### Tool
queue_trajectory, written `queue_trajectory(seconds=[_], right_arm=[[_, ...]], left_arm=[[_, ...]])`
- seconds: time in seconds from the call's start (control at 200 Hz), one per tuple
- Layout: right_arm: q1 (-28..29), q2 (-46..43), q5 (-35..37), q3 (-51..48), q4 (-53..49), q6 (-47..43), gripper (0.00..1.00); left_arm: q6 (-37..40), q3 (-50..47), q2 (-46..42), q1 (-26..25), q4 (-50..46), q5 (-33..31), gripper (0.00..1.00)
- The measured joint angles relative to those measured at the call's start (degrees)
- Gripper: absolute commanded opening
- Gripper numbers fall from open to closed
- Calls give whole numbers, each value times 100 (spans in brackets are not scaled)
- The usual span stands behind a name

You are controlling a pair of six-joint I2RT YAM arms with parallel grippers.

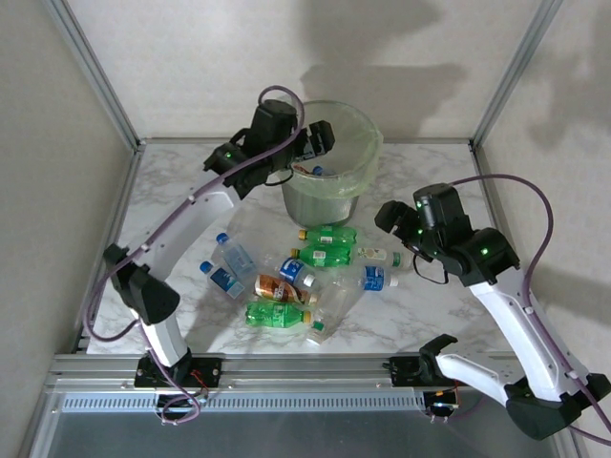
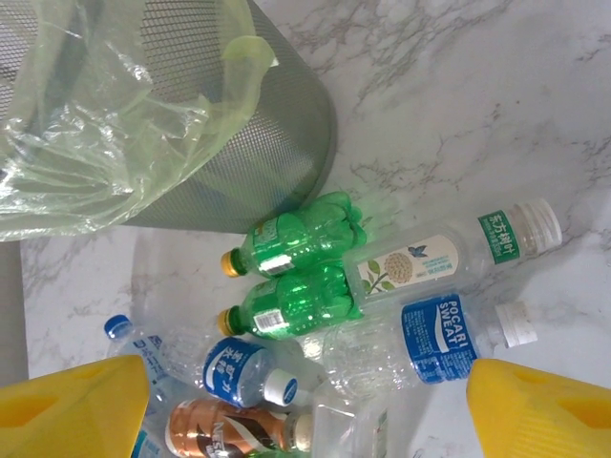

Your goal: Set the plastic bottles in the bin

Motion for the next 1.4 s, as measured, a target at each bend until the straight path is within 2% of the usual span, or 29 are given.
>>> queue_trajectory(seconds=[0.155,0.295,0.511,0.696,0.946,1.056,1.182,1.402], right_arm=[[0,-42,-168,-544,302,-35,85],[4,103,-229,-1025,452,24,85],[35,131,-234,-1526,625,490,86],[542,535,-295,-1711,809,938,85],[2146,1392,-129,-1709,925,1731,88],[2664,1952,-68,-1578,887,2013,89],[2892,2697,0,-1213,844,2131,90],[2905,3501,96,-1012,868,2107,86]], left_arm=[[-46,-391,-1038,-83,-118,-439,90],[-125,-1335,-2288,72,-138,-787,93],[-208,-2581,-3320,409,-52,-748,94],[-330,-3585,-3473,448,170,-420,91],[-348,-4675,-3552,584,616,20,91],[-352,-4892,-3569,699,761,201,90],[-345,-4898,-3563,813,833,330,90],[-343,-4918,-3530,898,957,505,88]])
